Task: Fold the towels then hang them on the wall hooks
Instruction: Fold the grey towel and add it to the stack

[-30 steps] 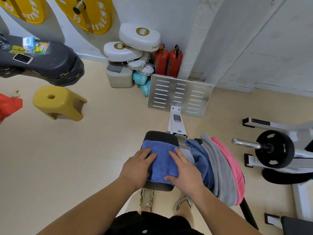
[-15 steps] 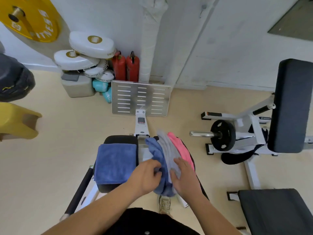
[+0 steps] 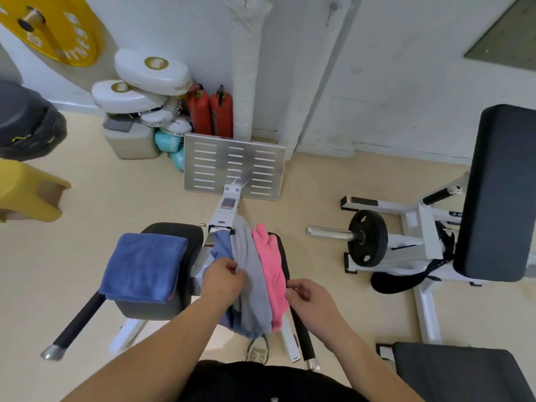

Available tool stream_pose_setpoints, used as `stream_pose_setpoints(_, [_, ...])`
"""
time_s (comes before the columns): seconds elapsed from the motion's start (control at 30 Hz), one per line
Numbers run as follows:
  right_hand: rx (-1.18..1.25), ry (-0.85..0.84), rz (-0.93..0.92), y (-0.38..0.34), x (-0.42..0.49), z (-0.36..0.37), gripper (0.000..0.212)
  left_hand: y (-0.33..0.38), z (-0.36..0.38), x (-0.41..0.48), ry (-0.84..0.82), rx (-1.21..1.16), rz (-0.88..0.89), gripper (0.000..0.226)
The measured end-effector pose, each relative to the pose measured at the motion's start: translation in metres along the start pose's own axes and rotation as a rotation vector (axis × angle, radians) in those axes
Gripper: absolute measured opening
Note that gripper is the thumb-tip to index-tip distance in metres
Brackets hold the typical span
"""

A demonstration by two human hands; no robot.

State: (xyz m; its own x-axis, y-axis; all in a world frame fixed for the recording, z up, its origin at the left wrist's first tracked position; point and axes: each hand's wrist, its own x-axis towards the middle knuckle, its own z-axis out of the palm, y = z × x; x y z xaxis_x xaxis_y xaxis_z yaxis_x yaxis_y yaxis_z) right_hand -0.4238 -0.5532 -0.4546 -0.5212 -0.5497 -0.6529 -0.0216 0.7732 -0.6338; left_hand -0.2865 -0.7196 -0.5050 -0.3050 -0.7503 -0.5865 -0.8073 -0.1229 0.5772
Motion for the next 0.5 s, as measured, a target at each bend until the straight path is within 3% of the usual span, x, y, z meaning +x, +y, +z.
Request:
stream_pose_setpoints(0.23, [0.016, -0.079, -0.050, -0.008, 0.011, -0.021, 0.011, 0.016, -0.017, -0.047, 0.060, -0.241, -0.002, 0.022])
stream_pose_setpoints(0.5, [-0.014, -0.306, -0.104, -0.020, 0.025, -0.001, 0.034, 0.038, -0.051, -0.091, 0.121, -0.570, -0.079, 0.018])
